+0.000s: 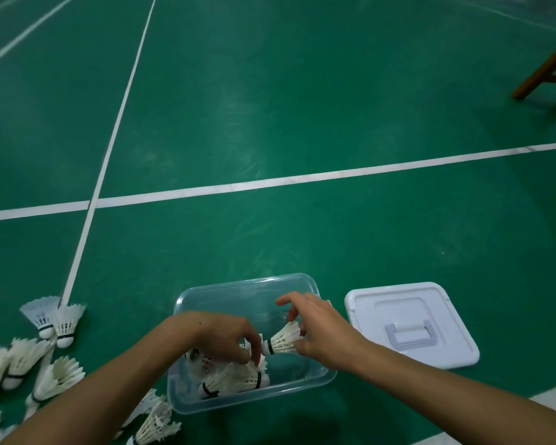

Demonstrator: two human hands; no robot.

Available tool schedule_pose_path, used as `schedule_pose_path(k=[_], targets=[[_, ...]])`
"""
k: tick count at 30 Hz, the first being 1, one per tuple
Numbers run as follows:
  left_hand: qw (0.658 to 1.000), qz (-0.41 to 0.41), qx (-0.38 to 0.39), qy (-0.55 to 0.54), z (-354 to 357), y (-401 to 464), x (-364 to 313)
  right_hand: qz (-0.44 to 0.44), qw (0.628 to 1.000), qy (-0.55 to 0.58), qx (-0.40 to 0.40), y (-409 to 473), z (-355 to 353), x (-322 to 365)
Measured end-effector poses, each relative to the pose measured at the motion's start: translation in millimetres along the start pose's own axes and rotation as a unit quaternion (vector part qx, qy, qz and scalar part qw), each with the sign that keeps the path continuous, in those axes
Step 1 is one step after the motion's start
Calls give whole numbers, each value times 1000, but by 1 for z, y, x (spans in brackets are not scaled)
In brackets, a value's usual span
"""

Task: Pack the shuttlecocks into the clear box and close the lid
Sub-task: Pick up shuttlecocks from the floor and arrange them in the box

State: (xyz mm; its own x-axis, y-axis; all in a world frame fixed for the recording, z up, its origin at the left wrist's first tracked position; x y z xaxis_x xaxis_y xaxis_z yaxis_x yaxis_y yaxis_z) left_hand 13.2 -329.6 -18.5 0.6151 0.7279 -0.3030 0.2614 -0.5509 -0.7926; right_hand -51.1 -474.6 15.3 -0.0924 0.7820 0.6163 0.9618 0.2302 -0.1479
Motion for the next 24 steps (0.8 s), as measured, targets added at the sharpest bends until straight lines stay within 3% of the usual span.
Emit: schedule_pose_path(k=[9, 24], targets=[[1000, 7, 1, -9, 3, -4, 2, 33, 993, 57, 102, 23, 58, 0], [977, 23, -112, -180, -30, -60, 36, 69, 980, 81, 169, 25, 83, -6]])
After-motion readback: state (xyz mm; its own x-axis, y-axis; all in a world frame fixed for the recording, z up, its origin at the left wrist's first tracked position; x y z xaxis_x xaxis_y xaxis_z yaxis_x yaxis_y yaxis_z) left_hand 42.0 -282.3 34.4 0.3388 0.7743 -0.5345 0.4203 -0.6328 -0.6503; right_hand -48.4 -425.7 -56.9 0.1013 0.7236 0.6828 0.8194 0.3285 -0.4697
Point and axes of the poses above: each hand's wrist, its own y-axis towards the middle knuckle, its own z-axis out of the palm, x = y × z, the point moved 7 cm from there along y, towards the middle knuckle, and after that the axes turned 12 degrees about -z, right-handed, at the moved point
